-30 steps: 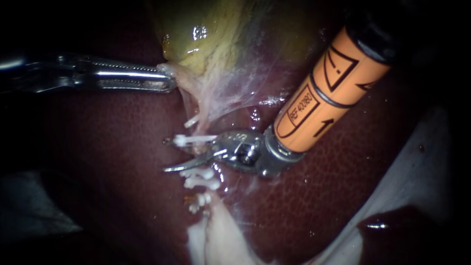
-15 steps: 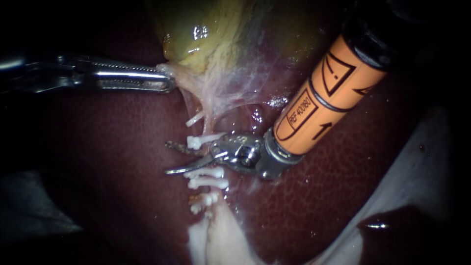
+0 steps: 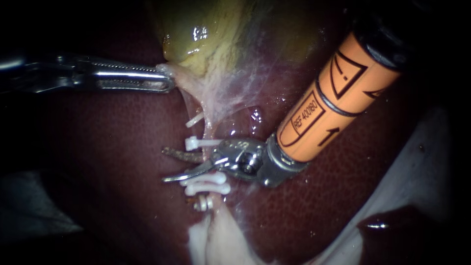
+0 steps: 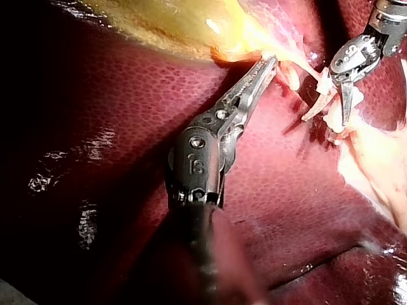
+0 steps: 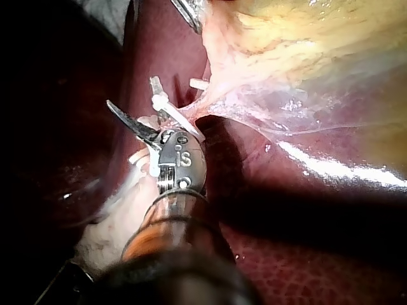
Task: Go to the cutting position right tube
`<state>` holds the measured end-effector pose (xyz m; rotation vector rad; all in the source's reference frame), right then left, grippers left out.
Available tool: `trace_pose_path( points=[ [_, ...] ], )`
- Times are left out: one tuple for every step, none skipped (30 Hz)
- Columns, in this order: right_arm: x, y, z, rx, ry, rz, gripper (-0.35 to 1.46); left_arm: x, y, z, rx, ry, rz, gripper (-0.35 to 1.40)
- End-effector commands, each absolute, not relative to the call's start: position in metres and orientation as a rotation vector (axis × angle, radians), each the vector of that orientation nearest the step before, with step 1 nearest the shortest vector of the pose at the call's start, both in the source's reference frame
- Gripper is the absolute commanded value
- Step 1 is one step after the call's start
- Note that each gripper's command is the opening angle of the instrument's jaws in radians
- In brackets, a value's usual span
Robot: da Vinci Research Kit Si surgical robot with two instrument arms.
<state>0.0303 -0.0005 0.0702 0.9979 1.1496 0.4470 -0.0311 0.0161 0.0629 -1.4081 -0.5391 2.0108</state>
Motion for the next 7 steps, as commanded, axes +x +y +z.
trace_pose_path(
  points=[
    [0.0302,-0.0005,0.0704,0.998,1.149,0.447,1.28,-0.0311,0.0161,0.0629,-1.408,-0.539,2.011,-0.35],
    [0.0302,-0.0005,0.0704,0.998,1.149,0.447,1.28,-0.0311,0.0161,0.0629,-1.408,-0.539,2.011,-0.35],
    [0.0302,-0.0005,0.0704,0.998,1.149,0.447,1.28,-0.0311,0.0161,0.0629,-1.408,-0.539,2.011,-0.35],
    [0.0302,-0.0005,0.0704,0.998,1.149,0.447,1.28,-0.0311,0.0161,0.0629,-1.408,-0.539,2.011,-0.35],
    [0.0302,-0.0005,0.0704,0.998,1.149,0.447,1.28,-0.0311,0.0161,0.0629,-1.408,-0.539,2.011,-0.35],
    [0.0302,-0.0005,0.0704,0.998,1.149,0.447,1.28,-0.0311,0.0161,0.0629,-1.408,-0.539,2.011,-0.35],
    [0.0302,-0.0005,0.0704,0.998,1.149,0.447,1.27,-0.0311,0.0161,0.0629,-1.408,-0.539,2.011,-0.35]
  ],
)
